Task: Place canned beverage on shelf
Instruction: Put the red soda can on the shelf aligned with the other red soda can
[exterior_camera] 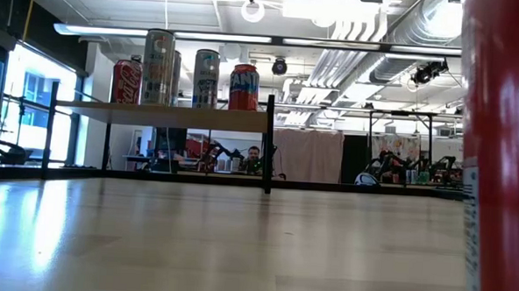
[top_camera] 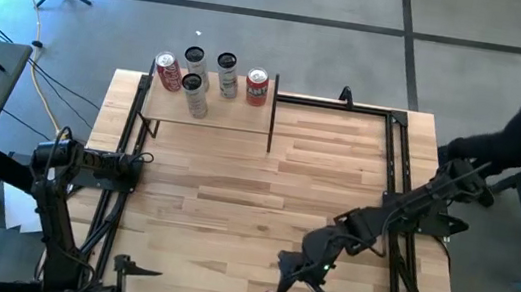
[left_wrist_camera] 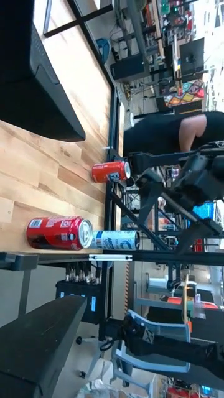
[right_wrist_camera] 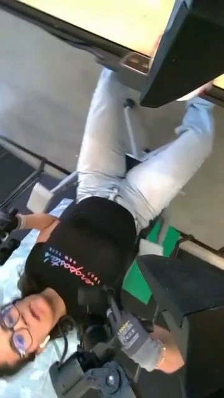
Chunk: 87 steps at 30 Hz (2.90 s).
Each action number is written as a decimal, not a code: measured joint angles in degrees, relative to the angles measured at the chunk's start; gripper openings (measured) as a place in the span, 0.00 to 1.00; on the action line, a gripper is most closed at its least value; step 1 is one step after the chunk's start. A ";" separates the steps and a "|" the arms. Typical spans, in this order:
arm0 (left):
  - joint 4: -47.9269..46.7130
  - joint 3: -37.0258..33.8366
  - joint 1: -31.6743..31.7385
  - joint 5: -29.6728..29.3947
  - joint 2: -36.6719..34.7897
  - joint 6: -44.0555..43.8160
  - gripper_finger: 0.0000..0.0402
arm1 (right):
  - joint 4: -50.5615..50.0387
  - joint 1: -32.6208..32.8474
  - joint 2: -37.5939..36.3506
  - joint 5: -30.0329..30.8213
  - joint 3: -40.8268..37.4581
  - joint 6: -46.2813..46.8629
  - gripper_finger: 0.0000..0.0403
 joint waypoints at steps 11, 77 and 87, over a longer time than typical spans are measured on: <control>-1.23 0.00 1.82 0.04 0.00 -0.02 0.99 | 2.47 3.46 0.55 11.75 0.00 -6.07 0.98; -2.58 0.00 2.59 6.51 0.02 -3.52 0.99 | -21.93 6.52 17.69 23.37 14.32 12.93 0.98; -2.60 0.00 2.59 6.54 0.02 -3.52 0.99 | -24.36 6.86 17.69 26.90 14.32 11.03 0.98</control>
